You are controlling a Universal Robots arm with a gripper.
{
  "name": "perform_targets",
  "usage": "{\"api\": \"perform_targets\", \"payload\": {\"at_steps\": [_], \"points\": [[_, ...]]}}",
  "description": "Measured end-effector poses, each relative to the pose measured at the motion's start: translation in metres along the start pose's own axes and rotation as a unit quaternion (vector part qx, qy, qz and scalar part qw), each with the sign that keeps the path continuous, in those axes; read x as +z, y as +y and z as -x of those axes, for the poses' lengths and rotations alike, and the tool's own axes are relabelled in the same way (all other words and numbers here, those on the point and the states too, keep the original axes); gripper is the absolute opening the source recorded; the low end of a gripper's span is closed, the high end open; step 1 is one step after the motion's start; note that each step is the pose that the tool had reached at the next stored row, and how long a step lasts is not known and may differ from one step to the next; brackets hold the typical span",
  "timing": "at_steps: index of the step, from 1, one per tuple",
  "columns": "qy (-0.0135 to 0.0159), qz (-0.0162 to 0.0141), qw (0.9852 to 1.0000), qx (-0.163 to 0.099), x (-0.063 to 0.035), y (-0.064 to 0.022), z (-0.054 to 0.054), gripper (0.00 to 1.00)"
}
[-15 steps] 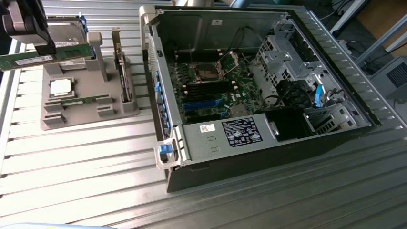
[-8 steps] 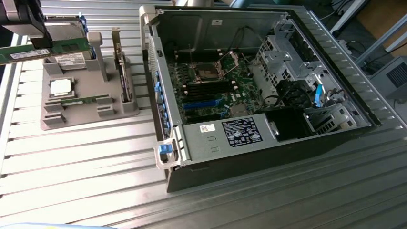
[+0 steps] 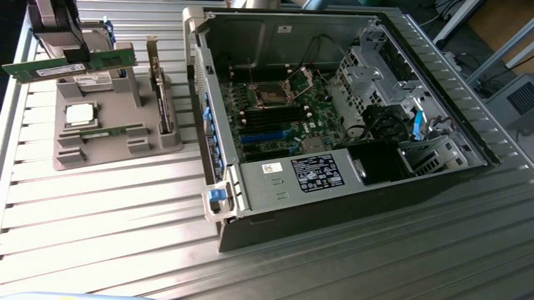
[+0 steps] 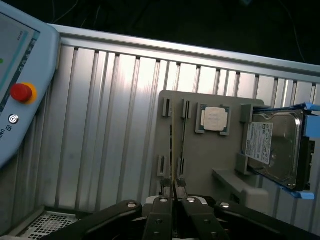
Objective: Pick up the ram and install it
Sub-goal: 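Pick up the ram and move it above insertion slot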
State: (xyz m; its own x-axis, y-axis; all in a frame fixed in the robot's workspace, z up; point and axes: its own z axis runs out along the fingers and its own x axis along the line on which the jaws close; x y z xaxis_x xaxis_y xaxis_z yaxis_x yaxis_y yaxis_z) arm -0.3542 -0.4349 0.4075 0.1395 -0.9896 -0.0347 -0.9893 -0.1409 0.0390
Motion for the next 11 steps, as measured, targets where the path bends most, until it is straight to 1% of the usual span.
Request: {"api": "perform_targets", "payload": {"at_steps": [2, 4, 8, 11], "points": [[0.0000, 0.0000, 1.0000, 0.000, -0.0003, -0.0062, -0.001, 0.13], [0.0000, 0.0000, 1.0000, 0.000, -0.0005, -0.0101, -0.001, 0.13], [0.0000, 0.0000, 1.0000, 0.000, -0.0011, -0.0251, -0.004, 0.13], [0.0000, 0.0000, 1.0000, 0.000, -0.0014, -0.0328, -0.005, 0.13]]}}
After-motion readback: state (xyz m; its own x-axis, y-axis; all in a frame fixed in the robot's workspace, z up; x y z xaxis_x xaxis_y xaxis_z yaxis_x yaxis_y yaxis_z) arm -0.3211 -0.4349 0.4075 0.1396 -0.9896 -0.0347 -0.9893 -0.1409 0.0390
